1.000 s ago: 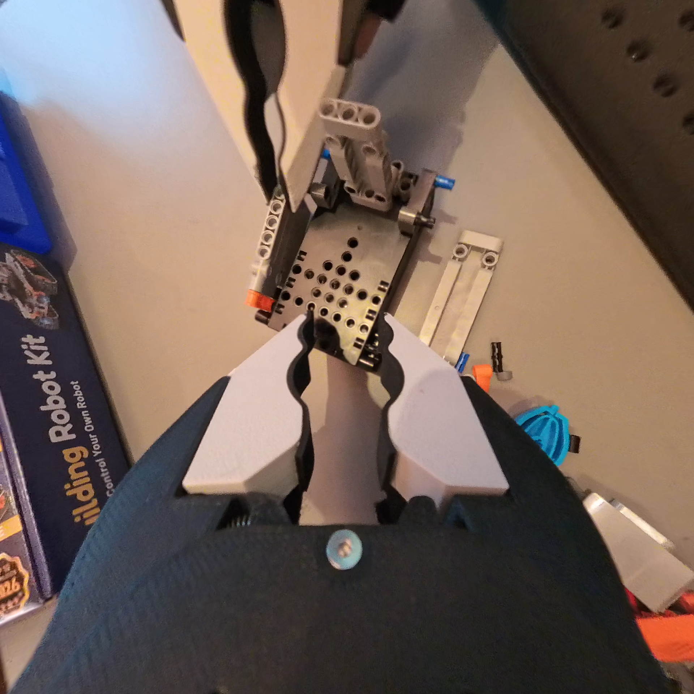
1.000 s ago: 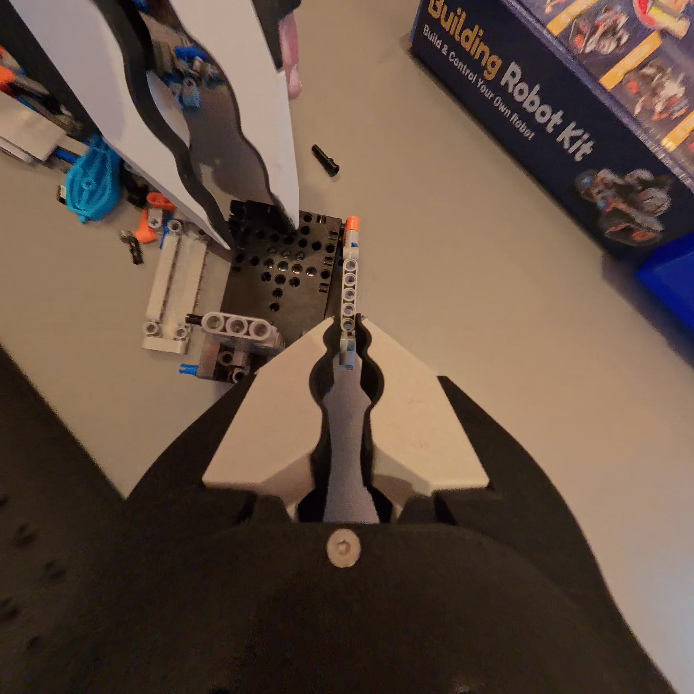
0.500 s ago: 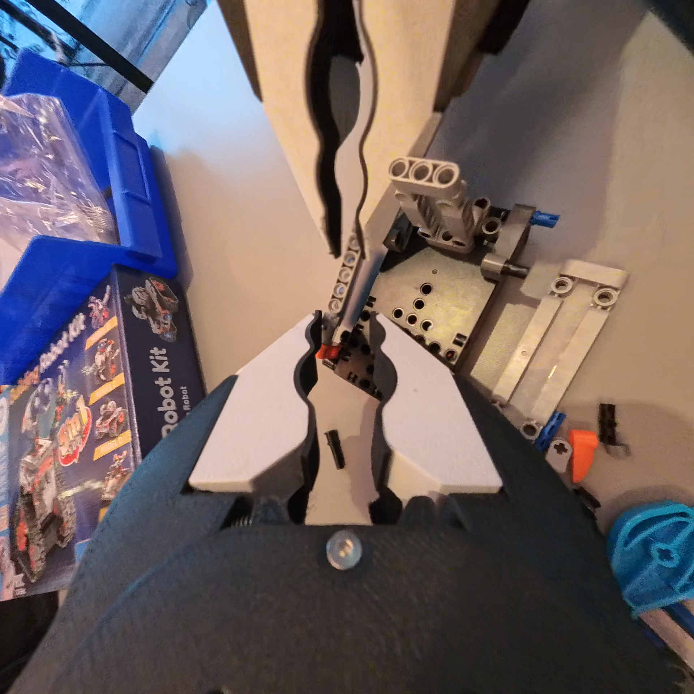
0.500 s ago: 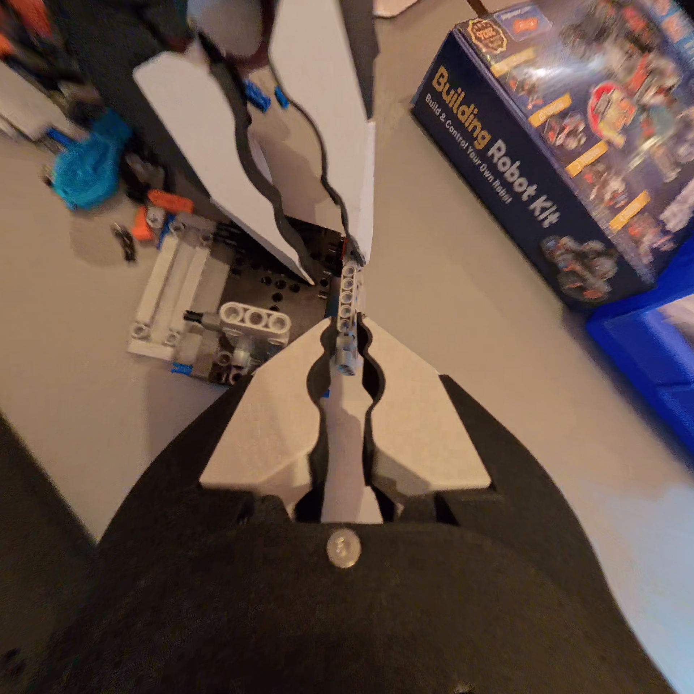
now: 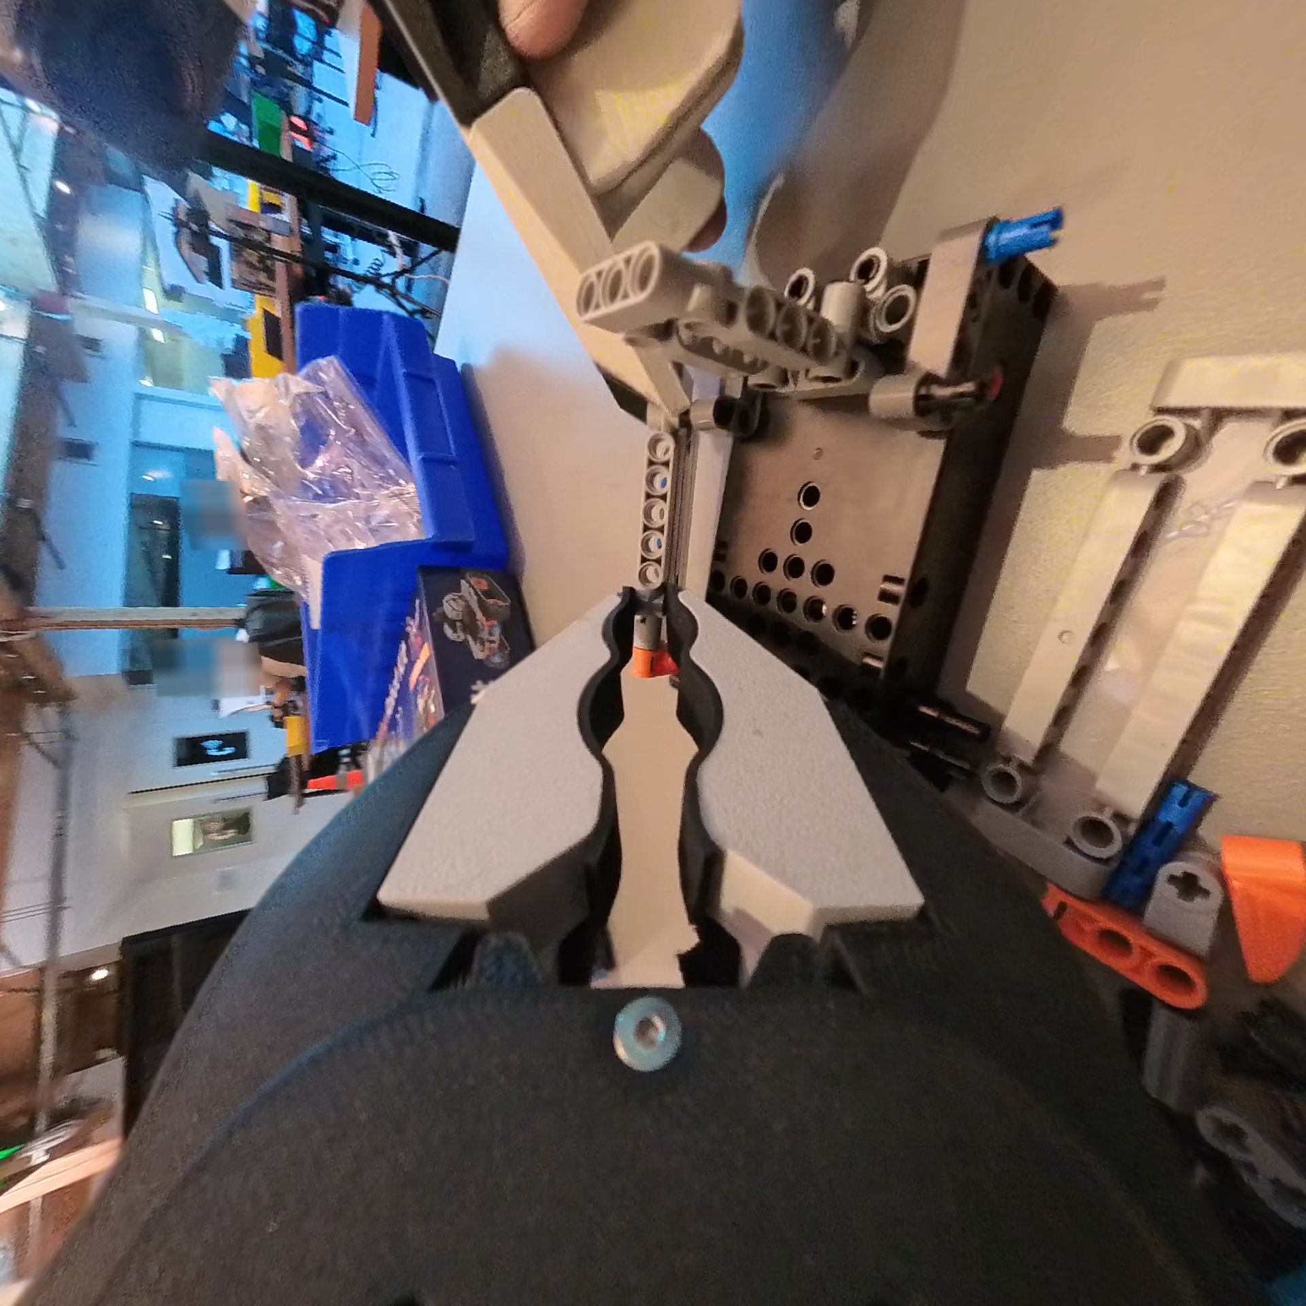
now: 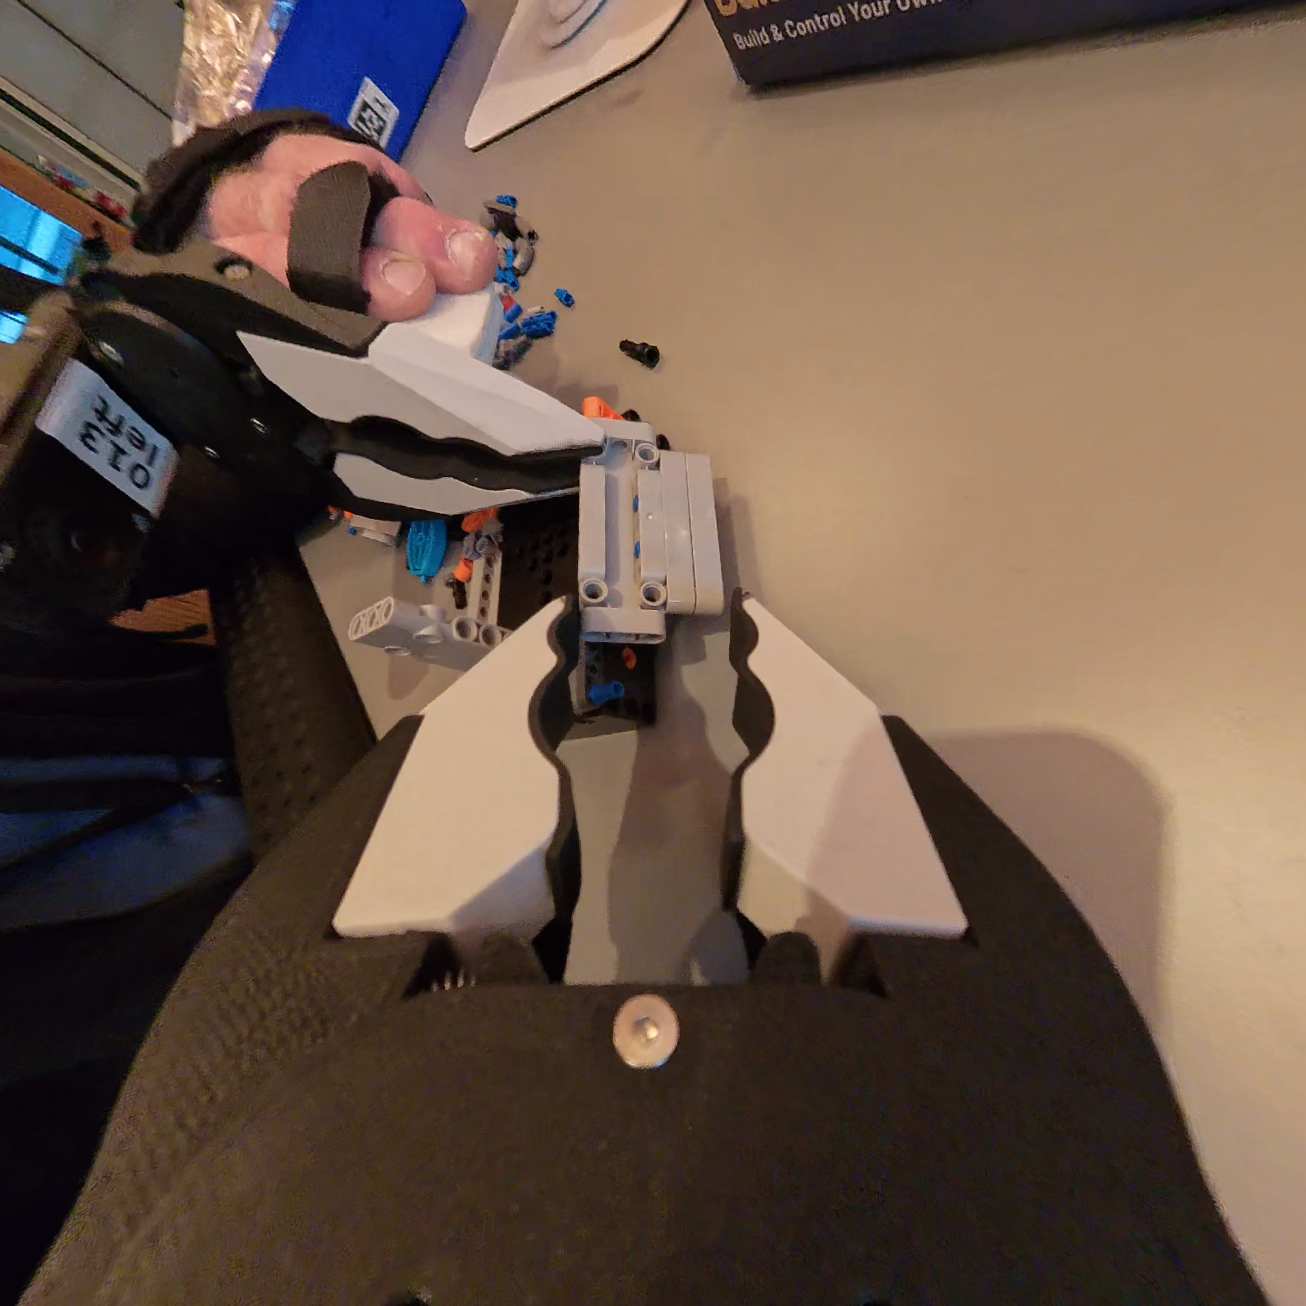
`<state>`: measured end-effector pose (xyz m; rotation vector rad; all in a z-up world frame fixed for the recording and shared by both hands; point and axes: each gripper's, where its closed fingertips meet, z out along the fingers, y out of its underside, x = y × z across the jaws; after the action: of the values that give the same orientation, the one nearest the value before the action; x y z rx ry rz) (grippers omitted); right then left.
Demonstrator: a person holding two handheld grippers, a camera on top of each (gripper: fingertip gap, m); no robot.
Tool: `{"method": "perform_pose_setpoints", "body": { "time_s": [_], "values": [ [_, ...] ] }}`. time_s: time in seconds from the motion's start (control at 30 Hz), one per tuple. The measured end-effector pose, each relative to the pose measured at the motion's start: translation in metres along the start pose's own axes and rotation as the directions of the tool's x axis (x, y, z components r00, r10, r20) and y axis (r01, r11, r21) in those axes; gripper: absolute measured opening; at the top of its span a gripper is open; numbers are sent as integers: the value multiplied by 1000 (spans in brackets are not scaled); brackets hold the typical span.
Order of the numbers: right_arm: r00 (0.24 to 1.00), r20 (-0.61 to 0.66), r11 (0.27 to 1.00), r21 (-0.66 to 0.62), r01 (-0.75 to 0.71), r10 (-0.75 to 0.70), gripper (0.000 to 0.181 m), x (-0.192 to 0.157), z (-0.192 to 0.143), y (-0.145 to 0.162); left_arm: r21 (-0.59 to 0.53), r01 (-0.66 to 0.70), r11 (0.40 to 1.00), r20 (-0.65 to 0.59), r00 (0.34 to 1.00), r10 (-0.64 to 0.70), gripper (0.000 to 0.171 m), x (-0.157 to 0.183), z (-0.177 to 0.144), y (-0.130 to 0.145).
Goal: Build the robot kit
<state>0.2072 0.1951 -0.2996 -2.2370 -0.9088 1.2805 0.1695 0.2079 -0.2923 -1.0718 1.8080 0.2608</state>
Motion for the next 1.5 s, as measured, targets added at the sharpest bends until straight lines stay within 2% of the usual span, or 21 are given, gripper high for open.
{"method": "perform_pose_setpoints", "body": {
  "time_s": [0.13, 0.27, 0.37, 0.43, 0.5, 0.57, 0.63, 0.67, 0.77, 0.83, 0.9, 0.93, 1.0, 1.07, 1.13, 1.23, 1.33, 1.4, 1.5],
  "values": [
    [1000, 19, 1000, -4, -19, 19, 38, 1, 0, 1, 6, -20, 1000, 12, 1000, 20, 6, 1, 2, 0],
    [995, -48, 996, 15, 90, -89, 37, -1, -4, -4, 26, 1, 1000, 8, 1000, -1, 6, -1, 0, -3],
    [972, -115, 979, 12, 205, -203, 36, -4, -5, -8, 47, 82, 995, -41, 996, -80, 22, -1, 1, -4],
    [938, -198, 958, -27, 284, -284, 36, 1, -5, -8, 77, 205, 976, -130, 972, -194, 33, 0, -2, -8],
    [902, -233, 931, -50, 362, -363, 37, -2, -5, -10, 56, 360, 931, -268, 904, -333, 42, 4, -2, -6],
    [855, -273, 895, -74, 439, -442, 36, -3, -5, -12, 43, 506, 861, -343, 817, -463, 59, -2, -3, -3],
    [812, -301, 863, -99, 495, -501, 36, -5, -4, -14, -3, 637, 771, -448, 688, -571, 66, -2, -5, -2],
    [781, -318, 840, -114, 531, -537, 36, -5, -4, -15, -14, 678, 735, -465, 646, -605, 69, -5, -4, 0],
    [695, -353, 771, -148, 620, -627, 37, -8, -4, -19, -62, 768, 637, -579, 492, -650, 58, -1, -4, -5],
    [632, -370, 718, -165, 676, -680, 37, -11, -4, -21, -84, 787, 611, -585, 457, -670, 47, 1, 3, -1],
    [607, -377, 699, -181, 692, -699, 37, -12, -3, -21, -108, 815, 570, -611, 398, -684, 45, 2, 5, -2],
    [603, -377, 695, -184, 695, -703, 37, -11, -3, -21, -110, 820, 562, -614, 389, -687, 44, 3, 5, -2],
    [632, -371, 717, -156, 679, -680, 38, -12, -3, -22, -91, 820, 566, -613, 402, -681, 44, 2, 5, -2],
    [713, -346, 779, -97, 619, -610, 37, -11, -5, -23, -79, 814, 575, -599, 423, -680, 43, 1, 5, -1],
    [809, -300, 854, -33, 520, -505, 41, -9, -8, -23, -57, 785, 617, -569, 483, -666, 43, 1, 6, 0],
    [917, -192, 928, 64, 367, -349, 34, -13, -10, -24, -1, 731, 683, -523, 581, -623, 43, -2, 5, -3],
    [940, -174, 953, 26, 302, -293, 31, -7, -5, -16, 21, 671, 742, -455, 667, -590, 43, -4, 9, 0],
    [949, -136, 956, 32, 291, -284, 18, -13, -4, -16, 44, 657, 752, -436, 690, -577, 43, -6, 9, -2],
    [957, -120, 962, 37, 271, -265, 10, -13, -4, -17, 44, 620, 783, -401, 729, -555, 44, -6, 10, 0]
  ]
}}
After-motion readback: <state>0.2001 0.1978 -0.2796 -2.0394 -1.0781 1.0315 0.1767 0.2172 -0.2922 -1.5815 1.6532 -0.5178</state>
